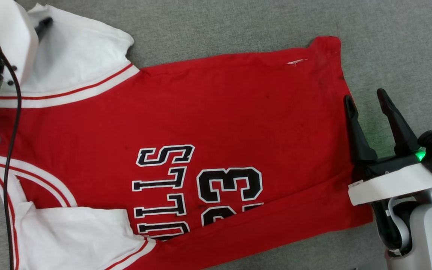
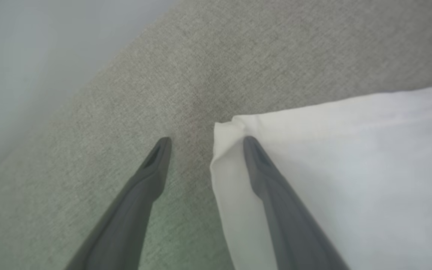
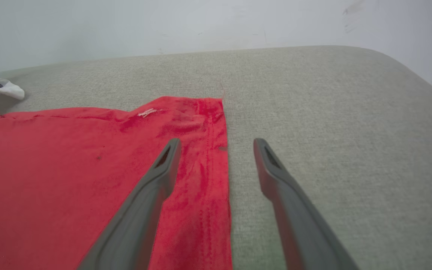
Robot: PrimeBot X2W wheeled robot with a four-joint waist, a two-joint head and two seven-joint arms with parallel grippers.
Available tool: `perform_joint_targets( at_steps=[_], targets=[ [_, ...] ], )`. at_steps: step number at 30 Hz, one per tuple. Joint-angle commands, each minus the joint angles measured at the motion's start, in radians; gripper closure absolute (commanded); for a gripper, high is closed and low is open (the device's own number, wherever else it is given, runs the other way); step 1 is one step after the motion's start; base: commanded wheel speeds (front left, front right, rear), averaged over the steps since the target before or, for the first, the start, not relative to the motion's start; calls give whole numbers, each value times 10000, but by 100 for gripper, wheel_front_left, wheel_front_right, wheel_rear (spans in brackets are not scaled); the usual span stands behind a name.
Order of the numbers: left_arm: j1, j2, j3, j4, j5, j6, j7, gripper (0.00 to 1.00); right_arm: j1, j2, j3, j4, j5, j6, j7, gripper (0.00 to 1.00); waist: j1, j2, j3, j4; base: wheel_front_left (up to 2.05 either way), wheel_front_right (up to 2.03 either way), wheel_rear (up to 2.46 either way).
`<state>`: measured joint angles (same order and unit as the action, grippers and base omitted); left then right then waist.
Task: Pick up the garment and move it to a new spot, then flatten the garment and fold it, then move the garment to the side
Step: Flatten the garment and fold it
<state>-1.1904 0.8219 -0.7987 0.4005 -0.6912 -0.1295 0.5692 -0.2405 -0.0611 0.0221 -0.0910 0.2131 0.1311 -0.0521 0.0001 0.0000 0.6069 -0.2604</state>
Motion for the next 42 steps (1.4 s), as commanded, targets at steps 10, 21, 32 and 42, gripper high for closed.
perform_joint_targets(
  at_steps=[10, 21, 32, 42],
  targets=[
    [-35, -149, -766, 1001, -655, 5, 681, 100, -203, 90, 102, 184, -39, -9, -61, 0, -1, 0, 59, -17, 0, 0, 0],
    [70, -728, -136, 1316, -610, 328, -2151, 100, -58, -168, -108, 210, -221, -9, 462, 0, -1, 0, -1006, 494, 0, 0, 0],
    [1514, -602, -27, -364, -973, 805, -3276, 100, -265, -1473, -259, 124, -132, -9, 2812, 0, -1, 0, -2151, 1492, 0, 0, 0],
    [3173, 236, 33, -3736, -1031, 2028, -3532, 100, -1805, -3369, 317, 928, 877, -10, 6439, 0, -1, 0, -2053, 2274, 0, 0, 0]
  ],
)
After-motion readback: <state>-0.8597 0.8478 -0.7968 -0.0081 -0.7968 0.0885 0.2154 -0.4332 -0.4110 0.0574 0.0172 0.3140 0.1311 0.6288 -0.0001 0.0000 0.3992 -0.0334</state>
